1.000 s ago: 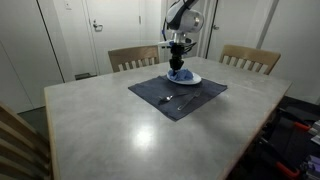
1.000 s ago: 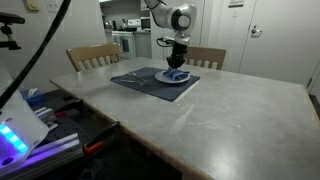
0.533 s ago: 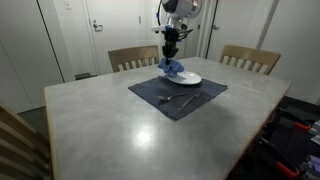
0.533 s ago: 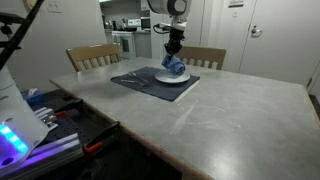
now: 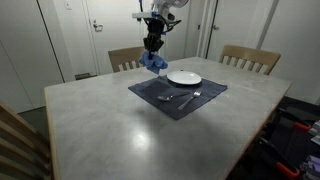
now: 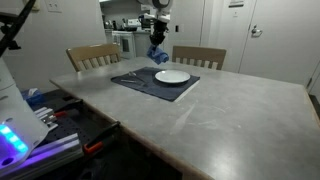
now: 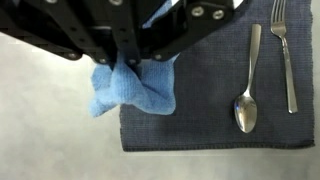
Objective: Use the blue towel to wipe the plate
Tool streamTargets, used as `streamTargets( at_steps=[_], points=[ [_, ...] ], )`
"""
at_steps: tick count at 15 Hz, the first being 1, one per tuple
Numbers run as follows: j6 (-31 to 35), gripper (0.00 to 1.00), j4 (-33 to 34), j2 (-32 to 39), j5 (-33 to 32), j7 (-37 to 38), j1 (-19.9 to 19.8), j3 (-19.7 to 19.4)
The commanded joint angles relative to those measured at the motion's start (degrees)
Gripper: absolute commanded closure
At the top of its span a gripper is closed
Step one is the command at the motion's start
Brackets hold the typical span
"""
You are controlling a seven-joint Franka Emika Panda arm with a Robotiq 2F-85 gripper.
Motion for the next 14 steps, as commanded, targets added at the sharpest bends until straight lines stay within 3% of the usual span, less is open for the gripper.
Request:
streamTargets(
  at_steps=[1, 14],
  points=[
    [-0.93, 0.98, 0.0, 1.98, 2.52, -3.58, 0.79, 1.48],
    [0.26, 0.98, -1.1, 7.87, 2.67, -5.16, 1.88, 1.16]
  ],
)
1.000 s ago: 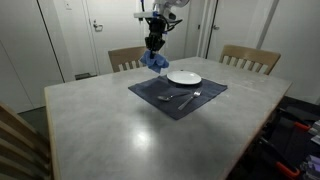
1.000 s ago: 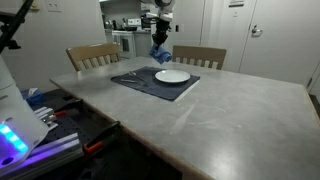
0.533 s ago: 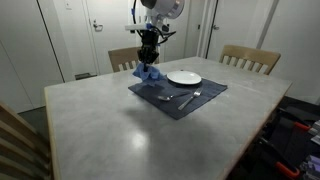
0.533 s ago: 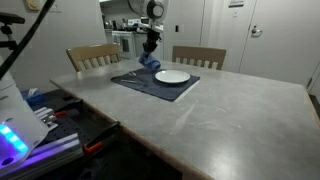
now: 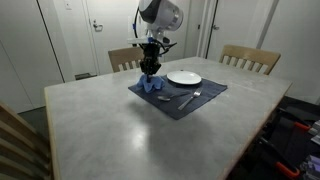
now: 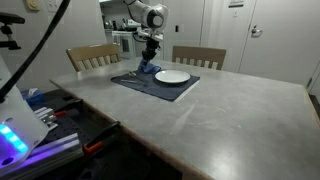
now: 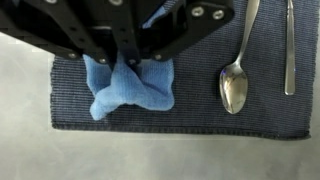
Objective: Use the blue towel to wipe the plate
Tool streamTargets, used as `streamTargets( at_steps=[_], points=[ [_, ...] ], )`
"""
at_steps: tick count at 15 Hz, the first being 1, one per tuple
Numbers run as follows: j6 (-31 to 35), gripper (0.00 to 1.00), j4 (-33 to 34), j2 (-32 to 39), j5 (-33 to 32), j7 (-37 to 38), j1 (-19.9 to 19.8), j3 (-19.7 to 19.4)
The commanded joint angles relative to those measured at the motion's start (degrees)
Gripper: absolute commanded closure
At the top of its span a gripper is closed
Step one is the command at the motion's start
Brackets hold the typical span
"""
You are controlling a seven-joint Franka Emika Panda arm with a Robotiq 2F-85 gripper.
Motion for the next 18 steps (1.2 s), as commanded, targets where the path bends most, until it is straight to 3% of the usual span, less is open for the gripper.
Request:
streamTargets(
  at_steps=[1, 2, 3, 4, 7, 14, 18],
  points=[
    [0.45, 0.98, -1.04, -0.15, 1.28, -2.52, -0.06, -0.37],
    [0.51, 0.98, -1.3, -0.37, 1.24, -2.69, -0.06, -0.4],
    [0.13, 0.87, -1.42, -0.75, 1.1, -2.89, -0.06, -0.45],
    [-0.33, 0.7, -1.47, -1.15, 0.72, -2.79, 0.09, -0.7],
    [-1.65, 0.55, -1.87, -3.47, -0.08, -3.63, -0.01, -1.17],
    [-5.98, 0.05, -1.18, -7.29, 0.33, -7.47, -0.4, -0.95],
    [-8.77, 0.0, -1.16, -7.83, 1.31, -11.63, -0.93, -0.44]
  ],
)
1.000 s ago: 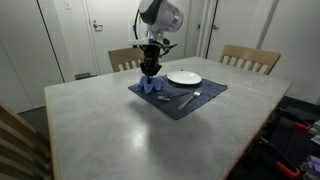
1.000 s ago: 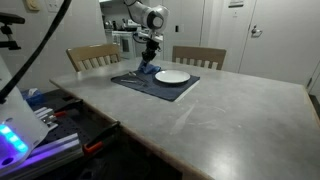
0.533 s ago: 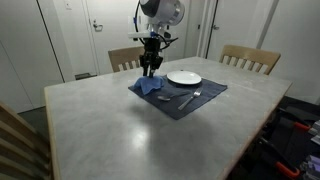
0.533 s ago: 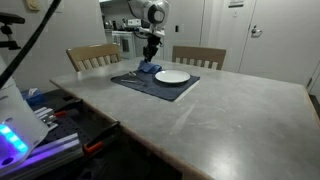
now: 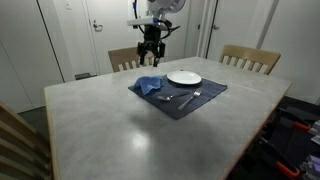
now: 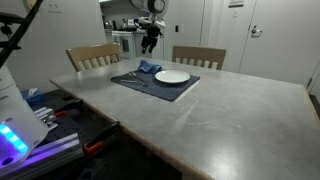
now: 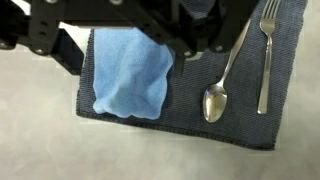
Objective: Use the blue towel to wipe the plate
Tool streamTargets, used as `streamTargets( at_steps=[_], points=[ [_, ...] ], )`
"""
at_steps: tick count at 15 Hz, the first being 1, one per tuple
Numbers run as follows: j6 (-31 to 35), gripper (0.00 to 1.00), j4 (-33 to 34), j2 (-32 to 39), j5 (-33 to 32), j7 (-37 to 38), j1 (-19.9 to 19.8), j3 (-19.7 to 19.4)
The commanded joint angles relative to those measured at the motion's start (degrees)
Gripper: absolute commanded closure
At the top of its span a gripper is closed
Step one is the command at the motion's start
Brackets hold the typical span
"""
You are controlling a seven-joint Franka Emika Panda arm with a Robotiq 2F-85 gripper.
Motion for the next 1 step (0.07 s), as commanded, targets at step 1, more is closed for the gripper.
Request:
streamTargets(
  at_steps=[1],
  points=[
    [-2.43, 0.0, -1.35, -1.19, 1.62, -5.71, -0.96, 0.56]
  ],
)
